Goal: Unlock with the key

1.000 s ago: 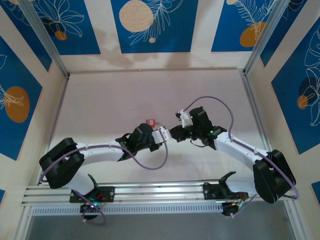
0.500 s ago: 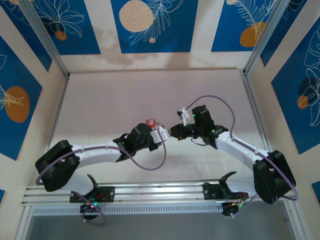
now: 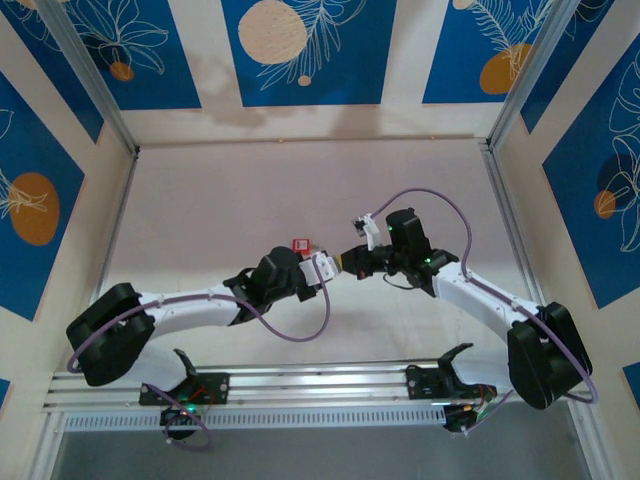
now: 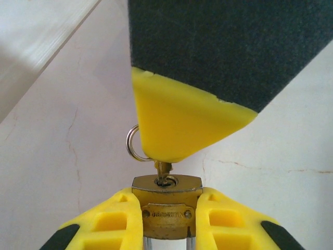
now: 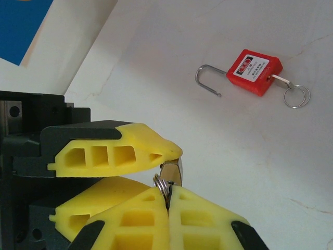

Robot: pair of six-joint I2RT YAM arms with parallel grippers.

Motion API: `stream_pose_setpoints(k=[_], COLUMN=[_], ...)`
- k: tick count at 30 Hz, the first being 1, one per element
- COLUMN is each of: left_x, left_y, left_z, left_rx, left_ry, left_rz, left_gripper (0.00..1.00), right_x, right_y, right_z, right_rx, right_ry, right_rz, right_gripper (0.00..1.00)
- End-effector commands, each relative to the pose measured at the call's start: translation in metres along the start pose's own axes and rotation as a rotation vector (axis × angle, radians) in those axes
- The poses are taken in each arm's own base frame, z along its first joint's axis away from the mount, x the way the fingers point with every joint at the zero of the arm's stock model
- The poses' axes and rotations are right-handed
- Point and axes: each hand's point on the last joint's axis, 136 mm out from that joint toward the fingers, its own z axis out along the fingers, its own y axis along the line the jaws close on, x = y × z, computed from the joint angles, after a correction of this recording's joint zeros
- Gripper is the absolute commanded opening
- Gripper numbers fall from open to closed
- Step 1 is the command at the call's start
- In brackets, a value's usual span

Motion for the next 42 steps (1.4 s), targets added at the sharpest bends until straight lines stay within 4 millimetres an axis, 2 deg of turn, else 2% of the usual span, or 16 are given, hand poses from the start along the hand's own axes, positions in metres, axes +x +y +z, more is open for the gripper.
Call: stream_pose_setpoints(k=[1,4,8,13,17,22,30,33,37,42], left_x=[-0.123,-0.12,-0.107,-0.081,-0.058,-0.041,-0.032,-0.033,-0.034,-0.038], left_y=[0.003,0.003,0.003,-0.003,-0.008,-0.012,-0.012,-0.011,-0.01,-0.01], left_z=[-0.037,-0.034,-0.03,-0.019,-0.011,-0.007,-0.004,-0.005,-0.005,-0.006], left_rx=[0.023,0.022,0.011,0.014,0.016,0.017,0.006,0.0,0.001,0.002], left_ry=[-0.438,-0.42,-0.382,-0.294,-0.223,-0.176,-0.148,-0.148,-0.149,-0.155], left_rz=[0.03,0.034,0.019,0.008,0.005,-0.003,-0.007,-0.003,0.0,0.002], left_gripper=[0.12,0.11,0.11,0.11,0.11,0.11,0.12,0.12,0.12,0.12], right_x=[0.03,0.027,0.009,-0.013,-0.021,-0.026,-0.035,-0.031,-0.022,-0.019], right_y=[-0.022,-0.023,-0.02,-0.022,-0.023,-0.024,-0.022,-0.026,-0.025,-0.017], right_z=[0.013,0.012,-0.001,-0.017,-0.024,-0.03,-0.048,-0.051,-0.044,-0.037], right_rx=[0.089,0.103,0.109,0.157,0.174,0.193,0.219,0.23,0.191,0.172], right_ry=[0.111,0.106,0.046,-0.021,-0.047,-0.073,-0.132,-0.138,-0.109,-0.101], right_rz=[0.032,0.043,0.063,0.084,0.098,0.11,0.119,0.14,0.166,0.159], right_gripper=[0.0,0.03,0.12,0.22,0.23,0.3,0.35,0.36,0.37,0.37])
